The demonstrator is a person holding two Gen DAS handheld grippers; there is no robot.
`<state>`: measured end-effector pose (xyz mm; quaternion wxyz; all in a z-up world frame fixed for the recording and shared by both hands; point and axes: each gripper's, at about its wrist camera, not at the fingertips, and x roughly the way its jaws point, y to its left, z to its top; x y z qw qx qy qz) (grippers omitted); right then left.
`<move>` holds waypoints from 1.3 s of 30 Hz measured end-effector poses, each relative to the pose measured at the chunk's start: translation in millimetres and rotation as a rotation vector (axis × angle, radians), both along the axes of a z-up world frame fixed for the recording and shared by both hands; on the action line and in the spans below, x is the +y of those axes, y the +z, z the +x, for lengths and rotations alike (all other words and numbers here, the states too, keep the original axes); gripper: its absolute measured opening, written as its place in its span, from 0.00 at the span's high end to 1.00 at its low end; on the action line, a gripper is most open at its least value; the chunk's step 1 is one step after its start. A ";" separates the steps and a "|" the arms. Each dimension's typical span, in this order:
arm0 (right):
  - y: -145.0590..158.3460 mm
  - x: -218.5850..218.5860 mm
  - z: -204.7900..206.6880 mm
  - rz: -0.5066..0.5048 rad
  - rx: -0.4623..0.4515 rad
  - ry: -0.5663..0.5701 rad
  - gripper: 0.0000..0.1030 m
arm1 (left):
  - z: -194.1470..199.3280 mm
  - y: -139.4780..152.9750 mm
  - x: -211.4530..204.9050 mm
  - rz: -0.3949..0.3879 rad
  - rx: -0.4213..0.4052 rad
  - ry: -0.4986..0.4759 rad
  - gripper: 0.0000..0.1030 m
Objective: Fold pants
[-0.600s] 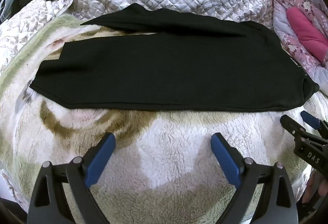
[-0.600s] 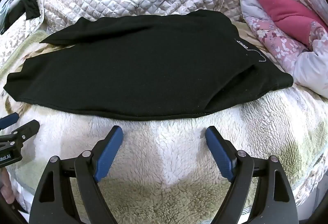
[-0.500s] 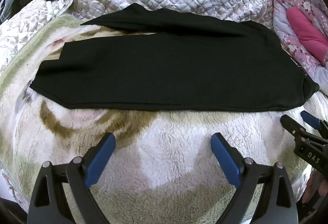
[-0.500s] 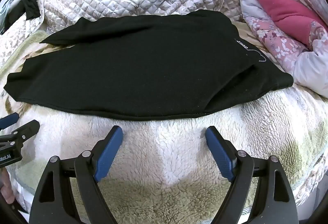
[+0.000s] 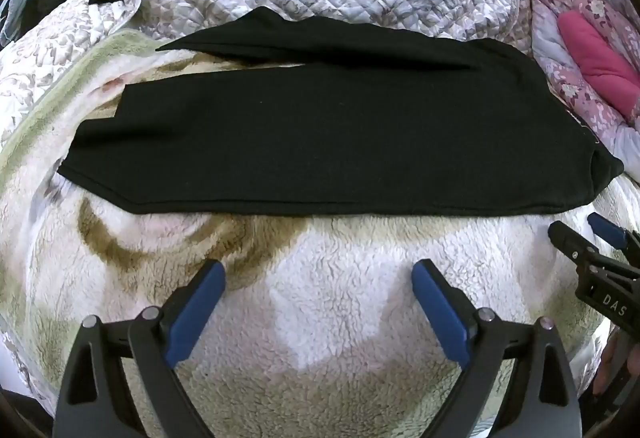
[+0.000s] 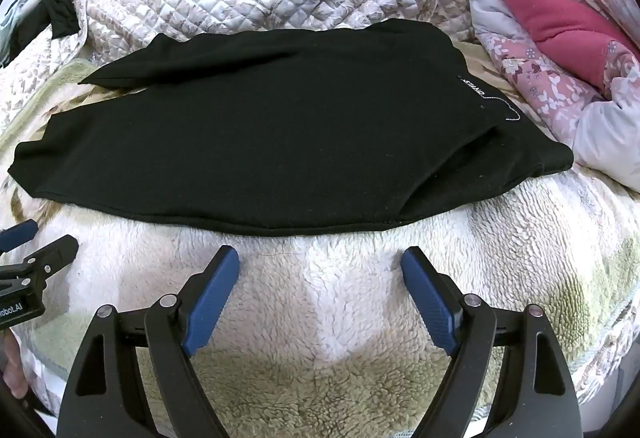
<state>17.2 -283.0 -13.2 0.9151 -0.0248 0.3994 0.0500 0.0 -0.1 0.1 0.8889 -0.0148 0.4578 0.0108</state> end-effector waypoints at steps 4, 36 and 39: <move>0.0 0.0 0.0 0.000 0.000 0.001 0.19 | 0.0 0.0 0.0 0.001 0.000 0.000 0.06; 0.0 0.1 -0.4 -0.003 -0.002 0.000 0.19 | 0.0 0.0 0.1 0.004 -0.001 0.000 0.04; -0.1 0.1 -0.4 -0.003 -0.002 0.000 0.19 | -0.1 0.1 -0.1 0.005 -0.001 0.000 0.04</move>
